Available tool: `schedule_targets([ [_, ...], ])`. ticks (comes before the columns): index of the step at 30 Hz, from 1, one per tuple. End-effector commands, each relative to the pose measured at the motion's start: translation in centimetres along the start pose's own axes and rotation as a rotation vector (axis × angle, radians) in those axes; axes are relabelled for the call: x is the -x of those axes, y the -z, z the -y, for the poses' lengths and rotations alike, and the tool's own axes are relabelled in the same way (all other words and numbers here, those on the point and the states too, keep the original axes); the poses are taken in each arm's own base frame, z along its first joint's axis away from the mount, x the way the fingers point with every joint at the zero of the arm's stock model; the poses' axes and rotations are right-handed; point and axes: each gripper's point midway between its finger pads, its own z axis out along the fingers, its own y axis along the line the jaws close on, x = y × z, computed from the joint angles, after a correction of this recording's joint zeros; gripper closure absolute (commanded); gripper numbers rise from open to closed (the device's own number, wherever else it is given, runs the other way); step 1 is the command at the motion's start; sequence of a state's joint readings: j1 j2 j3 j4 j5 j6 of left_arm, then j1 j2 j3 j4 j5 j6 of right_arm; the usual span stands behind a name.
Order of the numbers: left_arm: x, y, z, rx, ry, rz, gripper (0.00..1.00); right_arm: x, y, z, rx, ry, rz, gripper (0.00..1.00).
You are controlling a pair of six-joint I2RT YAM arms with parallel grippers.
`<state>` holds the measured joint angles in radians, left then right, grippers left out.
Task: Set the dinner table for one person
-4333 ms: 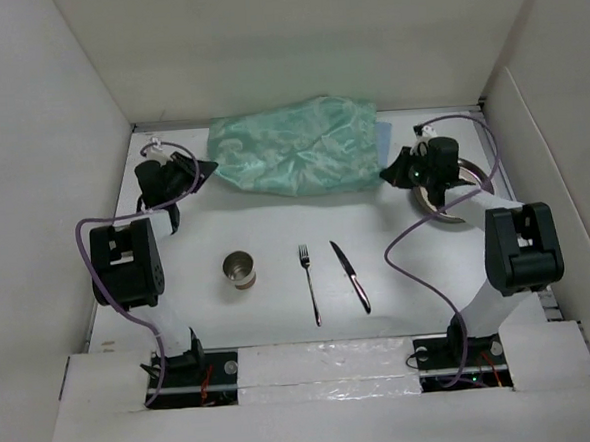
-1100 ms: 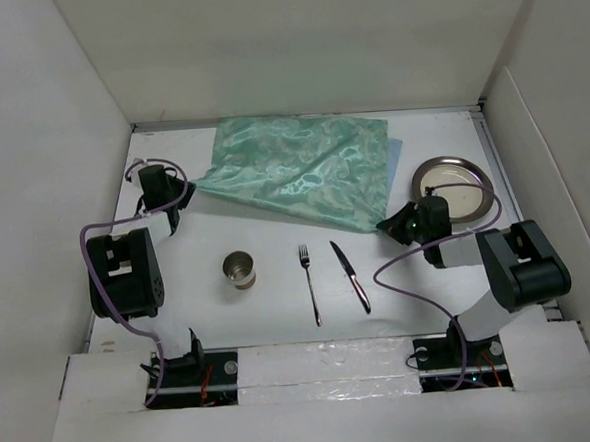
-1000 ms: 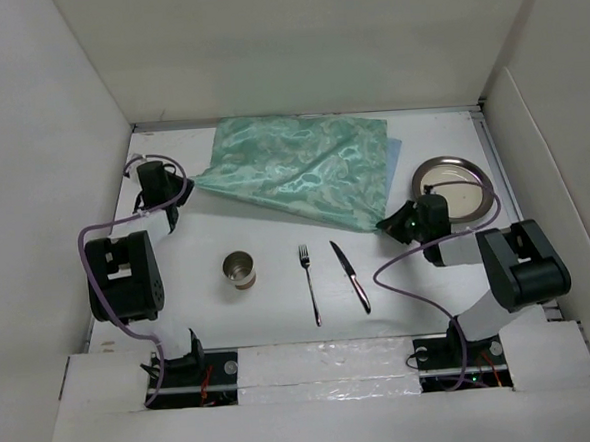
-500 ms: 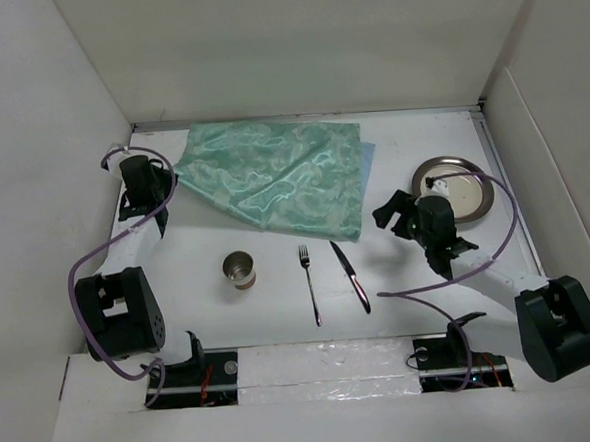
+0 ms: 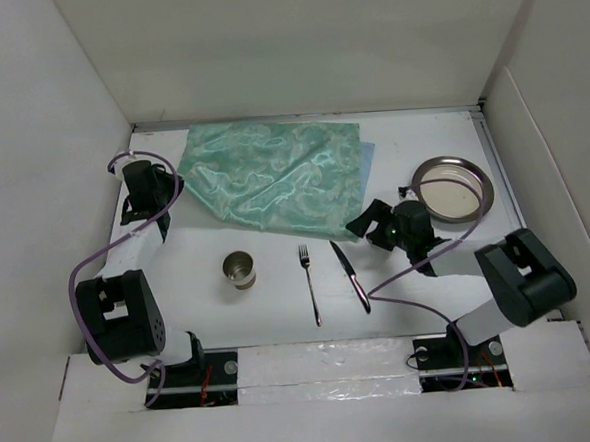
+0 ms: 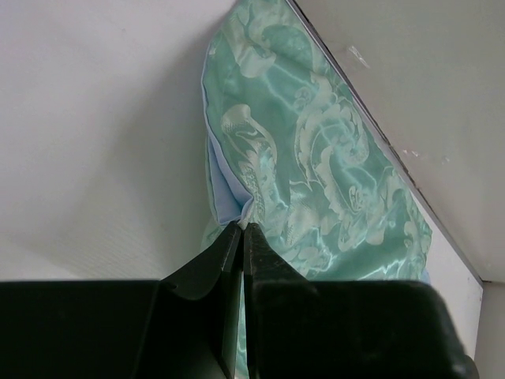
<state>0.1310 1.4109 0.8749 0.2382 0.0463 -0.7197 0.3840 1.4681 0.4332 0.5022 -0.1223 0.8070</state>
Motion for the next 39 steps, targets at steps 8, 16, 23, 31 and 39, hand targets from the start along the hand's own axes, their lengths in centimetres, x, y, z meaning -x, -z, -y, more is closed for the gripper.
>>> schedule_targets([
  [8, 1.2, 0.9, 2.0, -0.078, 0.006, 0.039, 1.00, -2.8, -2.6, -0.1, 0.076, -0.206, -0.016, 0.37],
  [16, 1.1, 0.2, 1.9, -0.067, 0.020, 0.033, 1.00, -0.7, -1.3, 0.3, -0.014, -0.156, 0.098, 0.86],
  [23, 6.9, 2.1, 7.1, -0.172, 0.028, 0.150, 1.00, 8.3, 1.2, -5.2, 0.046, 0.048, 0.266, 1.00],
  [31, 16.8, 14.8, 19.9, -0.552, 0.015, 0.362, 1.00, 26.0, 21.2, -20.9, 0.152, 0.326, 0.766, 1.00],
  [39, 16.6, 18.3, 21.9, -0.676, -0.029, 0.354, 1.00, 28.2, 27.8, -22.1, 0.148, 0.382, 0.845, 1.00],
])
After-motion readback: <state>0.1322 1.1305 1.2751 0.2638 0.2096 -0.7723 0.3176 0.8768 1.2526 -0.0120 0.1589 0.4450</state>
